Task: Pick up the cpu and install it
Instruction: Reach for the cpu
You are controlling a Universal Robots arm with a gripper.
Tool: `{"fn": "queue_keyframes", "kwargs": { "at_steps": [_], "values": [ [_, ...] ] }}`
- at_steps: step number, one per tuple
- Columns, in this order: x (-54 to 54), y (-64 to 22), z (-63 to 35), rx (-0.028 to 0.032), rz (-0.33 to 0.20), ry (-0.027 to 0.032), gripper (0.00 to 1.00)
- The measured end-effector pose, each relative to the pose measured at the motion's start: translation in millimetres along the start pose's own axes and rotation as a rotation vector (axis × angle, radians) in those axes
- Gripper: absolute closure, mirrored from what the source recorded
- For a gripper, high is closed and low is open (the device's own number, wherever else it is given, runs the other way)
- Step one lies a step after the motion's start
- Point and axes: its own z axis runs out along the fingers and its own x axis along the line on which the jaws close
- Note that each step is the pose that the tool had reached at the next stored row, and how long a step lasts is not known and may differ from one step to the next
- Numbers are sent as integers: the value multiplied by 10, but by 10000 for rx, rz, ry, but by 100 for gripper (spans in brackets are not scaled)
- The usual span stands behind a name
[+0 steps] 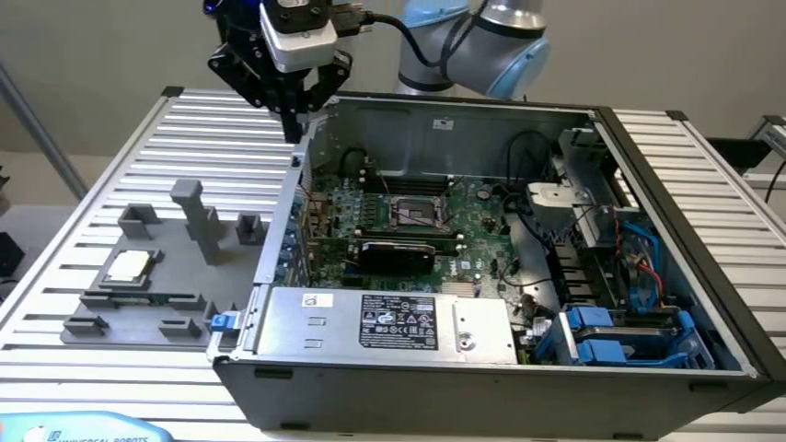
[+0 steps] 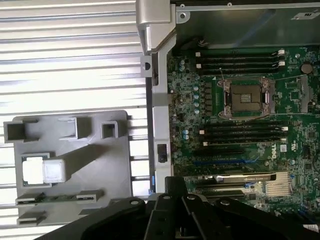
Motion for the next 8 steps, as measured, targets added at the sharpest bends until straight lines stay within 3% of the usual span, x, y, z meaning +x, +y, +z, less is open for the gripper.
{"fn": "queue_keyframes", "kwargs": {
  "at_steps": [8],
  "values": [
    [362,-54,5,-1,-1,-1,89]
  ]
}}
